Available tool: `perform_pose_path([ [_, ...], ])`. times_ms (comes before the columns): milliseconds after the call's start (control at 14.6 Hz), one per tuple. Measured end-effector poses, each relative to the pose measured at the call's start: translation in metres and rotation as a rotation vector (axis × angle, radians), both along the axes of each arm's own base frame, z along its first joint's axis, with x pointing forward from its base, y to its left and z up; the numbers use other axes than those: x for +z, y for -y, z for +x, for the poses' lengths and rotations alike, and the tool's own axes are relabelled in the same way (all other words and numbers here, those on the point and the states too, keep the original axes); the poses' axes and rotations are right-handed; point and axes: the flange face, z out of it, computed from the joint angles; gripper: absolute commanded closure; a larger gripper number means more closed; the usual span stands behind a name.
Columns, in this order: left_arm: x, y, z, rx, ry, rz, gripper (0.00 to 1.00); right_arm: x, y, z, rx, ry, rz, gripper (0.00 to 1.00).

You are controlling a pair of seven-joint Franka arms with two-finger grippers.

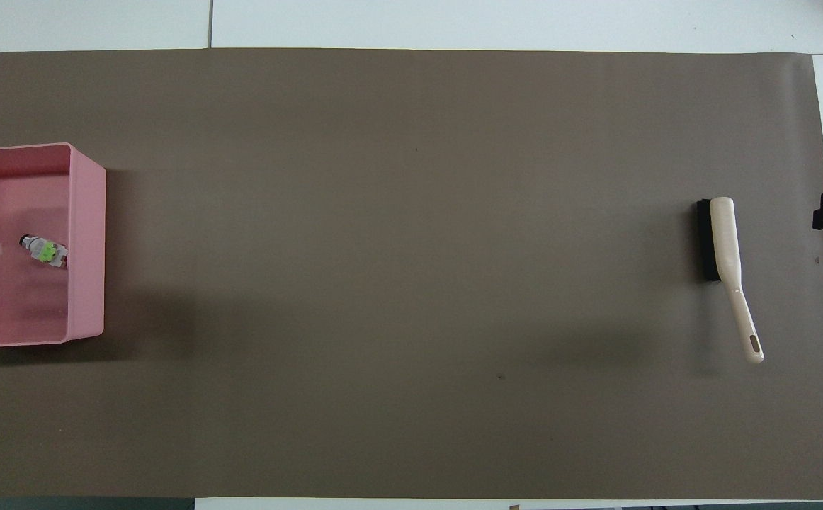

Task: Clean e-waste and dump in bin
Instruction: 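Tip the dustpan over the pink bin with the left gripper, then lower the dustpan back onto the table with the left gripper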

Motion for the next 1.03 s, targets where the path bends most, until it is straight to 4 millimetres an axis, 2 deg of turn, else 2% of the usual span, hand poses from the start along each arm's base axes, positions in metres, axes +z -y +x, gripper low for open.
perform_pose_path([
  [137, 0.018, 0.014, 0.004, -0.012, 0.018, 0.016, 1.0, -0.008, 0.0, 0.003, -0.005, -0.019, 0.003, 0.0],
  [275, 0.031, 0.019, 0.004, -0.018, 0.01, 0.007, 1.0, -0.011, -0.001, 0.005, -0.002, -0.024, 0.004, 0.0],
  [412, 0.038, 0.022, 0.003, -0.007, -0.009, -0.093, 0.99, -0.011, -0.004, 0.005, 0.003, -0.025, 0.006, 0.0],
  [618, 0.051, 0.028, -0.002, 0.01, -0.028, -0.281, 0.99, -0.011, -0.023, 0.006, 0.031, -0.031, 0.011, 0.0],
  [756, 0.046, 0.047, -0.004, 0.031, -0.033, -0.41, 0.99, -0.01, -0.025, 0.006, 0.032, -0.031, 0.014, 0.0],
  [893, 0.029, 0.078, -0.006, 0.047, -0.063, -0.537, 0.99, -0.009, -0.025, 0.005, 0.032, -0.04, 0.016, 0.0],
  [1031, 0.002, 0.124, -0.01, 0.038, -0.107, -0.613, 0.99, -0.009, -0.027, 0.004, 0.033, -0.051, 0.024, 0.0],
])
